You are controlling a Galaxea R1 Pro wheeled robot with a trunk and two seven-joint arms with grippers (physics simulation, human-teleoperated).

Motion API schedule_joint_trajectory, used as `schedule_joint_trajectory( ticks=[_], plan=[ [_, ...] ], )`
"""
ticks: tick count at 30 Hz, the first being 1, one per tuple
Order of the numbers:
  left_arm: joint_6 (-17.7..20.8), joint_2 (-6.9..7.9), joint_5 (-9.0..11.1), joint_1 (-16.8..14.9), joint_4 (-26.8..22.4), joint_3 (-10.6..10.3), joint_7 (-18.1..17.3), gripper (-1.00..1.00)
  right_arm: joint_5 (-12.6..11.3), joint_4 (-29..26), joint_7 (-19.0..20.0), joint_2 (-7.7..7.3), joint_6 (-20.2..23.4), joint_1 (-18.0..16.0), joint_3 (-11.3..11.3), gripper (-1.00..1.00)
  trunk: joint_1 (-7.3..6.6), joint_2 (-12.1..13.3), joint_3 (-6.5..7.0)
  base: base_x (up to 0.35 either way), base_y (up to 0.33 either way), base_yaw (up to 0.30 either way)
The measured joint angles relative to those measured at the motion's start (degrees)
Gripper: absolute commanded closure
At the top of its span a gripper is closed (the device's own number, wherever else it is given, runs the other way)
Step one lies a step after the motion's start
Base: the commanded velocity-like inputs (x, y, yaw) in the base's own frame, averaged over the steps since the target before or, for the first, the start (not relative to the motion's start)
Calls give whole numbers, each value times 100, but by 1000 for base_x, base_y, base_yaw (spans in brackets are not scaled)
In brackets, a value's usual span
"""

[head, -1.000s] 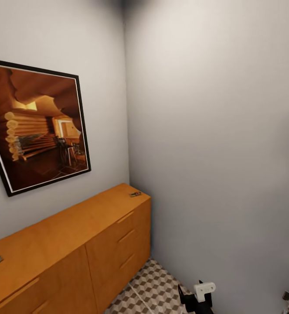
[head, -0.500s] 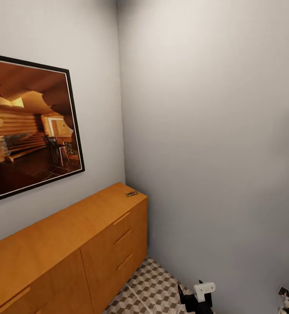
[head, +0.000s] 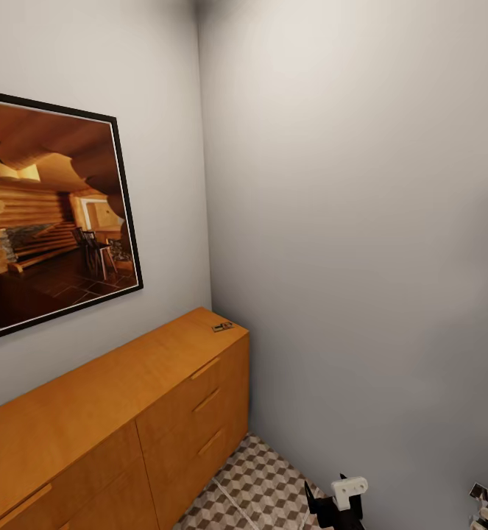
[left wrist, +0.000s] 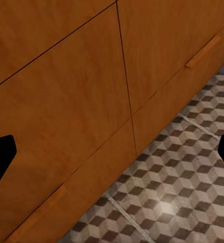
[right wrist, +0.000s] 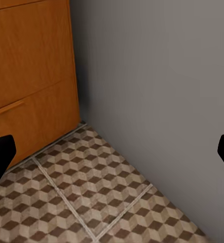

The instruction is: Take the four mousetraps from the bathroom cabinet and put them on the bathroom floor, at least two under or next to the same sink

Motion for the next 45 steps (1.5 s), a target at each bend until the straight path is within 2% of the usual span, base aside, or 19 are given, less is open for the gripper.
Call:
schedule_joint_trajectory(
  ticks=[8,15,20,23,29,38,45],
  plan=[
    [-1,0,0,0,0,-2,-1,-100,-5,0,14,53,6,0,9,-100,0,0,0,0,0,0],
    [1,-7,0,0,0,-8,1,-100,-5,-4,44,198,32,0,12,-100,0,0,0,0,0,0],
    [1,-15,-1,0,0,-9,2,-100,-2,-18,58,381,28,0,17,-100,0,0,0,0,0,0],
    [1,-17,0,0,0,-9,2,-100,-9,-28,65,421,21,0,11,-100,0,0,0,0,0,0],
    [6,-35,-1,0,-8,-6,11,-100,-8,-16,58,444,29,0,5,-100,0,0,0,0,0,0],
    [-7,-255,-5,0,-29,1,-7,-100,0,-9,61,411,41,0,9,-100,0,0,0,0,0,0],
    [-4,-212,1,0,-9,0,-25,-100,2,-8,54,404,36,0,9,-100,0,0,0,0,0,0]
  ],
)
